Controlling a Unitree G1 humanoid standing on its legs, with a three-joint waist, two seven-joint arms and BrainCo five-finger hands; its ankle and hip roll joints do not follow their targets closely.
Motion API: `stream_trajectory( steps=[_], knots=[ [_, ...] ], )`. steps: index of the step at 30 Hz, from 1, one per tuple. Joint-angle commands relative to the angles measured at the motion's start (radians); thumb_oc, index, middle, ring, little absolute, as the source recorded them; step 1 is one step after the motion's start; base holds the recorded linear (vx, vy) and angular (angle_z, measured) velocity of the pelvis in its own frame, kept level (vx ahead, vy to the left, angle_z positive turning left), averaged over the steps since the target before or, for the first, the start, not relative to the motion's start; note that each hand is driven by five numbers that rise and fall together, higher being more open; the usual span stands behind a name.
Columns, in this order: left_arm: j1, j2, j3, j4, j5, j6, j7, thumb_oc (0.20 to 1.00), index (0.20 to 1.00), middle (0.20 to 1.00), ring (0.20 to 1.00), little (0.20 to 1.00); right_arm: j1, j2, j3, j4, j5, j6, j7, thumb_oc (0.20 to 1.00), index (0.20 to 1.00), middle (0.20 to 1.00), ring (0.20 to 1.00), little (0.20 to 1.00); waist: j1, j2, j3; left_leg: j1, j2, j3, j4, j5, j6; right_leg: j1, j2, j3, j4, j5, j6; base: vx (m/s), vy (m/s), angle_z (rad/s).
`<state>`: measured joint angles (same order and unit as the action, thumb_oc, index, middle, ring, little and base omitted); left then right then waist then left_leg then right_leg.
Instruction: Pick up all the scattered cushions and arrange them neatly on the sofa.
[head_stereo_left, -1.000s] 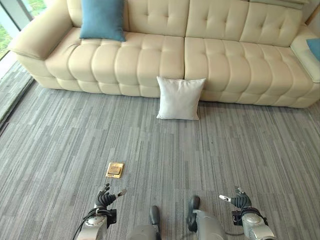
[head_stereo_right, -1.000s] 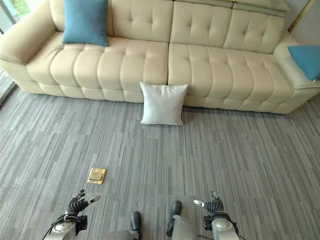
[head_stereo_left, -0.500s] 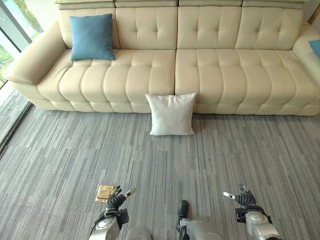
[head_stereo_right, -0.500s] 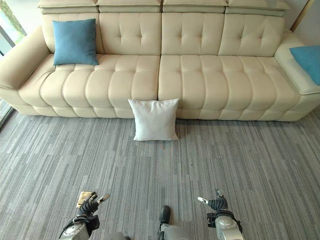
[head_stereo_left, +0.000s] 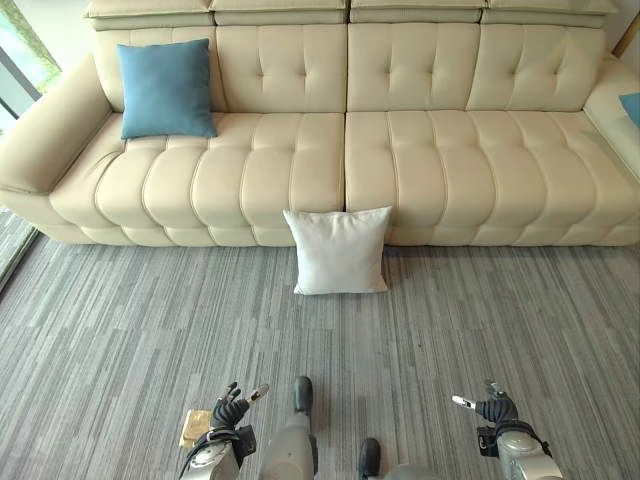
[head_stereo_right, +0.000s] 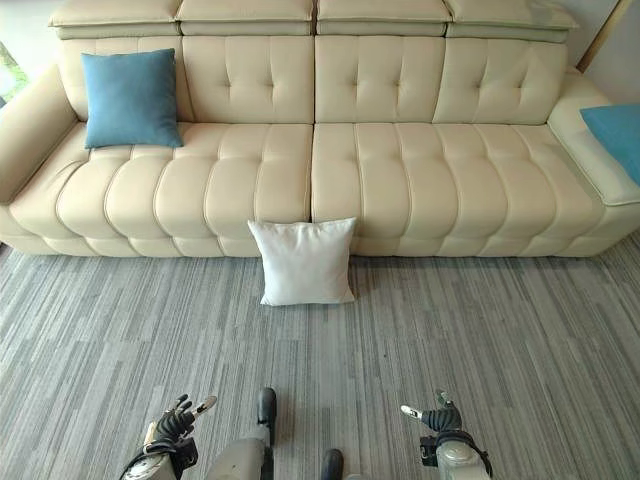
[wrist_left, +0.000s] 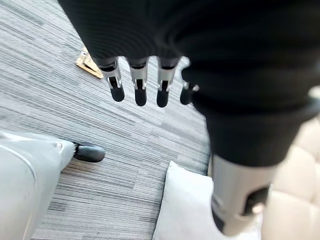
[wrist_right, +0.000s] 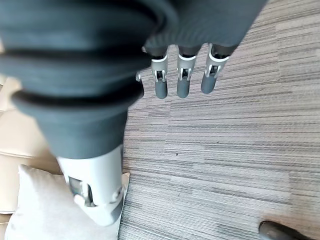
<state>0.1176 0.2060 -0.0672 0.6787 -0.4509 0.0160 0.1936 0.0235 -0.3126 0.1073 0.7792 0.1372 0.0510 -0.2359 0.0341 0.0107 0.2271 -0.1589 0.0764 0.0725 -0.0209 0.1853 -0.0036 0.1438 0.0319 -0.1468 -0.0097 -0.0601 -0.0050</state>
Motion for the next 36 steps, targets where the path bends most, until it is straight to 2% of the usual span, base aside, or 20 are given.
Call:
stream_trajectory(
  steps=[1,2,3,4,7,8,9,10,11,12,13,17,21,22,23,26,29,31,33,36],
  knots=[
    [0.010,0.072,0.022,-0.045,0.037,-0.015,-0.011,1.000,1.000,1.000,1.000,1.000,-0.025,-0.015,0.016,-0.031,-0.019,-0.011,0.008,1.000,1.000,1.000,1.000,1.000,0.031,-0.081,-0.019,0.009,-0.055,-0.001,0.074,-0.150,-0.005,-0.057,-0.171,0.039,0.317,-0.034,0.130,0.18,0.211,-0.08],
    [0.010,0.079,0.024,-0.049,0.037,-0.012,-0.011,1.000,1.000,1.000,1.000,1.000,-0.027,-0.012,0.018,-0.034,-0.020,-0.008,0.010,1.000,1.000,1.000,1.000,1.000,0.026,-0.074,-0.015,0.024,-0.054,0.000,0.070,-0.159,0.007,-0.095,-0.172,0.044,0.384,-0.002,0.133,0.11,0.143,-0.01],
    [0.010,0.079,0.024,-0.049,0.037,-0.012,-0.011,1.000,1.000,1.000,1.000,1.000,-0.027,-0.012,0.018,-0.034,-0.020,-0.007,0.010,1.000,1.000,1.000,1.000,1.000,0.028,-0.074,-0.016,0.022,-0.055,0.002,0.070,-0.159,0.007,-0.099,-0.173,0.046,0.389,-0.004,0.133,0.14,0.176,0.07],
    [0.009,0.086,0.023,-0.052,0.039,-0.015,-0.006,1.000,1.000,1.000,1.000,1.000,-0.029,-0.006,0.026,-0.032,-0.020,-0.009,0.008,1.000,1.000,1.000,1.000,1.000,0.022,-0.065,-0.006,0.055,-0.059,0.016,0.061,-0.180,0.026,-0.160,-0.191,0.035,0.492,0.051,0.141,0.19,0.169,0.03],
    [0.003,0.087,0.020,-0.044,0.043,-0.016,-0.010,1.000,1.000,1.000,1.000,1.000,-0.031,0.002,0.029,-0.023,-0.018,-0.007,0.008,1.000,1.000,1.000,1.000,1.000,0.011,-0.054,0.001,0.101,-0.058,0.017,0.038,-0.194,0.032,-0.217,-0.188,0.014,0.518,0.037,0.124,0.19,0.110,-0.10],
    [-0.001,0.086,0.021,-0.041,0.045,-0.018,-0.010,1.000,1.000,1.000,1.000,1.000,-0.034,0.003,0.027,-0.022,-0.016,-0.010,0.006,1.000,1.000,1.000,1.000,1.000,0.007,-0.051,0.002,0.119,-0.058,0.018,0.029,-0.201,0.032,-0.241,-0.184,-0.001,0.491,0.025,0.117,0.26,-0.002,0.10],
    [-0.005,0.086,0.018,-0.048,0.046,-0.020,-0.013,1.000,1.000,1.000,1.000,1.000,-0.042,0.002,0.024,-0.024,-0.010,-0.013,0.006,1.000,1.000,1.000,1.000,1.000,-0.004,-0.046,0.010,0.155,-0.059,0.022,0.010,-0.218,0.026,-0.268,-0.177,-0.043,0.390,0.001,0.109,0.26,-0.003,-0.03],
    [-0.005,0.086,0.018,-0.048,0.046,-0.020,-0.013,1.000,1.000,1.000,1.000,1.000,-0.042,0.002,0.024,-0.024,-0.010,-0.013,0.006,1.000,1.000,1.000,1.000,1.000,-0.005,-0.045,0.012,0.159,-0.058,0.021,0.009,-0.218,0.025,-0.264,-0.176,-0.045,0.388,0.000,0.109,0.35,-0.074,-0.23],
    [-0.016,0.083,0.008,-0.048,0.048,-0.019,-0.012,1.000,1.000,1.000,1.000,1.000,-0.048,0.003,0.028,-0.023,-0.009,-0.009,0.002,1.000,1.000,1.000,1.000,1.000,-0.023,-0.051,0.022,0.196,-0.068,0.015,-0.005,-0.233,0.019,-0.313,-0.148,-0.055,0.258,0.019,0.114,0.18,-0.057,-0.21],
    [-0.016,0.082,0.008,-0.048,0.048,-0.019,-0.012,1.000,1.000,1.000,1.000,1.000,-0.048,0.003,0.028,-0.023,-0.009,-0.009,0.002,1.000,1.000,1.000,1.000,1.000,-0.023,-0.048,0.024,0.200,-0.065,0.014,-0.006,-0.235,0.018,-0.306,-0.145,-0.057,0.251,0.021,0.114,0.37,-0.129,-0.22],
    [-0.028,0.080,0.008,-0.053,0.049,-0.024,-0.009,1.000,1.000,1.000,1.000,1.000,-0.047,0.003,0.025,-0.021,-0.011,-0.003,-0.004,1.000,1.000,1.000,1.000,1.000,-0.041,-0.056,0.027,0.232,-0.070,0.010,-0.017,-0.250,0.007,-0.339,-0.134,-0.066,0.148,0.053,0.132,0.29,-0.130,-0.06],
    [-0.040,0.078,-0.007,-0.065,0.055,-0.029,-0.014,1.000,1.000,1.000,1.000,1.000,-0.033,0.012,0.020,-0.013,-0.002,-0.005,-0.008,1.000,1.000,1.000,1.000,1.000,-0.060,-0.062,0.021,0.262,-0.073,-0.005,-0.009,-0.282,-0.002,-0.304,-0.120,-0.038,0.079,0.066,0.124,0.27,-0.148,0.18],
    [-0.033,0.061,-0.019,-0.098,0.051,-0.028,-0.023,1.000,1.000,1.000,1.000,1.000,-0.026,0.011,0.000,0.006,0.029,-0.020,-0.011,1.000,1.000,1.000,1.000,1.000,-0.075,-0.048,-0.010,0.271,-0.050,-0.006,0.070,-0.323,-0.024,-0.241,-0.104,-0.031,0.066,0.044,0.090,0.28,-0.155,0.13],
    [-0.038,0.056,-0.021,-0.107,0.033,-0.029,-0.018,1.000,1.000,1.000,1.000,1.000,-0.034,0.001,-0.005,0.011,0.040,-0.024,-0.017,1.000,1.000,1.000,1.000,1.000,-0.075,-0.041,-0.001,0.232,-0.051,-0.012,0.204,-0.303,-0.045,-0.211,-0.094,-0.027,0.066,0.026,0.070,0.23,-0.192,0.18],
    [-0.042,0.053,-0.021,-0.110,0.024,-0.031,-0.017,1.000,1.000,1.000,1.000,1.000,-0.037,-0.005,-0.006,0.009,0.045,-0.026,-0.019,1.000,1.000,1.000,1.000,1.000,-0.073,-0.046,0.003,0.199,-0.058,-0.015,0.269,-0.280,-0.053,-0.198,-0.097,-0.024,0.063,0.017,0.059,0.23,-0.183,0.15],
    [-0.047,0.052,-0.022,-0.113,0.019,-0.034,-0.015,1.000,1.000,1.000,1.000,1.000,-0.041,-0.012,-0.012,0.007,0.053,-0.027,-0.023,1.000,1.000,1.000,1.000,1.000,-0.067,-0.049,0.015,0.136,-0.054,-0.021,0.361,-0.253,-0.059,-0.172,-0.098,-0.025,0.059,-0.002,0.043,0.13,-0.065,0.07],
    [-0.033,0.055,-0.019,-0.089,0.031,-0.023,-0.017,1.000,1.000,1.000,1.000,1.000,-0.045,-0.027,-0.012,0.012,0.051,-0.025,-0.019,1.000,1.000,1.000,1.000,1.000,-0.044,-0.060,0.014,0.068,-0.048,-0.014,0.295,-0.279,-0.041,-0.119,-0.107,-0.024,0.040,-0.034,0.043,0.26,-0.019,0.04],
    [-0.026,0.054,-0.017,-0.081,0.035,-0.018,-0.017,1.000,1.000,1.000,1.000,1.000,-0.045,-0.030,-0.011,0.011,0.048,-0.024,-0.019,1.000,1.000,1.000,1.000,1.000,-0.038,-0.059,0.013,0.068,-0.047,-0.021,0.254,-0.267,-0.043,-0.104,-0.105,-0.022,0.035,-0.043,0.045,0.19,0.033,-0.01],
    [-0.011,0.054,-0.019,-0.057,0.046,-0.006,-0.014,1.000,1.000,1.000,1.000,1.000,-0.045,-0.037,-0.004,0.013,0.039,-0.021,-0.022,1.000,1.000,1.000,1.000,1.000,-0.019,-0.042,0.011,0.019,-0.017,-0.048,0.111,-0.152,-0.063,-0.061,-0.087,-0.020,0.019,-0.069,0.049,0.37,0.109,-0.06],
    [-0.010,0.054,-0.016,-0.039,0.055,-0.005,-0.010,1.000,1.000,1.000,1.000,1.000,-0.044,-0.039,0.002,0.016,0.034,-0.013,-0.028,1.000,1.000,1.000,1.000,1.000,-0.004,-0.042,0.013,-0.043,-0.010,-0.015,0.037,-0.099,-0.074,-0.009,-0.085,-0.016,0.002,-0.095,0.054,0.27,0.112,-0.03]
  ],
)
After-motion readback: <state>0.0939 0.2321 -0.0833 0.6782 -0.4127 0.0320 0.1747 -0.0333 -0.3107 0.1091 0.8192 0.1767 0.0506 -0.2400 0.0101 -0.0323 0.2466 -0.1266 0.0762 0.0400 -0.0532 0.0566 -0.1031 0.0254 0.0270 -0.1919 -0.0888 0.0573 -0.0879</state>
